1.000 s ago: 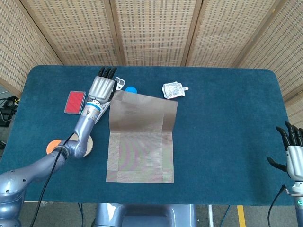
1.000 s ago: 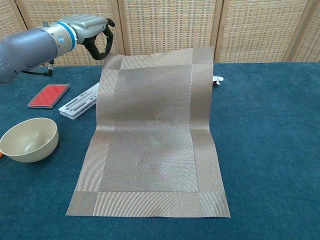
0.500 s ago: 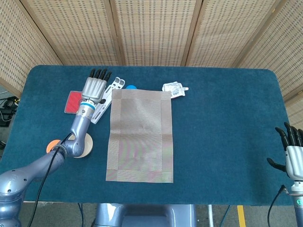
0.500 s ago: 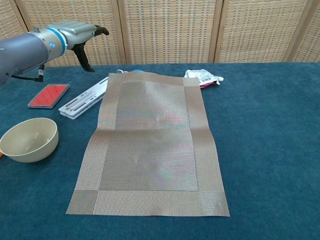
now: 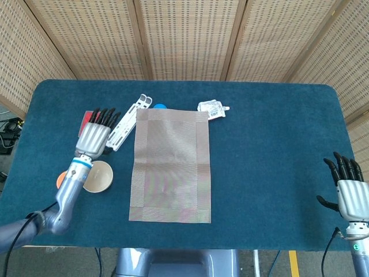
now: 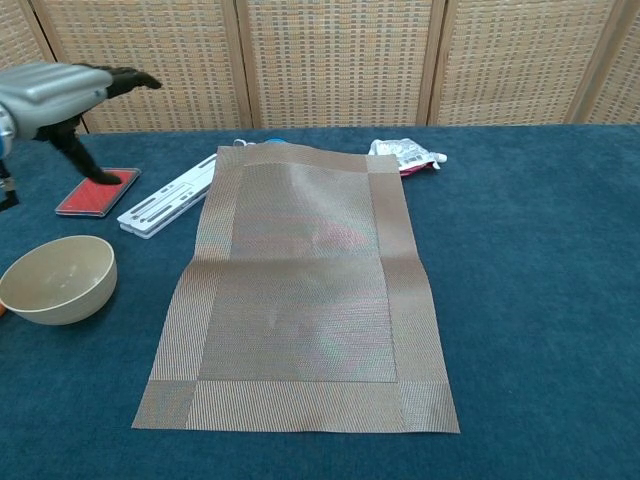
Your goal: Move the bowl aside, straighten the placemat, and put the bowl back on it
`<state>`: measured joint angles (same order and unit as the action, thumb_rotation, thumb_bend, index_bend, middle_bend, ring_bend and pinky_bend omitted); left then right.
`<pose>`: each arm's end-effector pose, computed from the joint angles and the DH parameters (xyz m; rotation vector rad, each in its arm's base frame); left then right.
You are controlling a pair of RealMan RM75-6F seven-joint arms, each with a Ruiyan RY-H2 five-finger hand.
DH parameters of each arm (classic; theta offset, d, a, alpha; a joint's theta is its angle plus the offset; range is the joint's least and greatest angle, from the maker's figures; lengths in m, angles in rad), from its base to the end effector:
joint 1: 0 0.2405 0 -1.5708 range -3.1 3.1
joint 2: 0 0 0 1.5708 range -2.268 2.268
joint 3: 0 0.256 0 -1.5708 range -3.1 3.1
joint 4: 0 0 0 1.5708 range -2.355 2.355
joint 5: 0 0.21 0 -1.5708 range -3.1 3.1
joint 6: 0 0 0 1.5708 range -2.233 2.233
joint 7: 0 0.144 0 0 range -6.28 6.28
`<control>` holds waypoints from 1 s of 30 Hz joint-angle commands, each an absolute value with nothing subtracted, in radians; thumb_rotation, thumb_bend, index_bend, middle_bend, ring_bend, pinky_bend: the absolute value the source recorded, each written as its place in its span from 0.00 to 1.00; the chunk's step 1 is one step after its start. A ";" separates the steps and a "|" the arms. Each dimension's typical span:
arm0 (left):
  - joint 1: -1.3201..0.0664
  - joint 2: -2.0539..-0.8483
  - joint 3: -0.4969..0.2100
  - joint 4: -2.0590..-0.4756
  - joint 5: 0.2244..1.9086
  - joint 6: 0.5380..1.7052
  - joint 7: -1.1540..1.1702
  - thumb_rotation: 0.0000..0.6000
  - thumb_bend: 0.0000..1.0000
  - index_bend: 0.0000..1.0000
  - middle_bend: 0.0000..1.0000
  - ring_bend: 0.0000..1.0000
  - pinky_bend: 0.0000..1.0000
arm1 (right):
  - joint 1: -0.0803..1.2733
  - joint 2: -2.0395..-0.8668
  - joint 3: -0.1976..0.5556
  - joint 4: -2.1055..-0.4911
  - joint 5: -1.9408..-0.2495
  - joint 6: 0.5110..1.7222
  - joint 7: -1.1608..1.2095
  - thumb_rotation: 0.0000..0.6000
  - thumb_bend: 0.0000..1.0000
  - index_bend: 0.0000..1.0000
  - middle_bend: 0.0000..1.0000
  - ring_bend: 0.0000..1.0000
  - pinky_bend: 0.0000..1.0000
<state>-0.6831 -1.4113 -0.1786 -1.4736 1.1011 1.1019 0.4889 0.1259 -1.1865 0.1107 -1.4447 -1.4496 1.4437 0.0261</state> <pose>-0.1896 0.3610 0.0542 -1.6991 -0.6813 -0.7927 -0.3339 -0.2093 0.1615 1.3512 -0.8330 0.8752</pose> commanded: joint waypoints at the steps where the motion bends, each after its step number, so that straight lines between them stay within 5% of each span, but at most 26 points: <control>1: -0.551 -1.295 -0.083 -1.625 1.162 1.225 0.460 1.00 0.18 0.01 0.00 0.00 0.00 | 0.128 -1.190 0.103 -1.449 -1.460 1.443 0.020 1.00 0.02 0.16 0.00 0.00 0.00; 16: -0.265 -1.152 0.081 -1.800 1.395 1.566 0.405 1.00 0.18 0.00 0.00 0.00 0.00 | 0.120 -1.222 0.024 -1.505 -1.585 1.468 -0.072 1.00 0.02 0.15 0.00 0.00 0.00; 30: -0.204 -1.101 0.064 -1.799 1.441 1.571 0.312 1.00 0.18 0.00 0.00 0.00 0.00 | 0.136 -1.429 -0.092 -1.620 -1.760 1.382 -0.298 1.00 0.02 0.14 0.00 0.00 0.00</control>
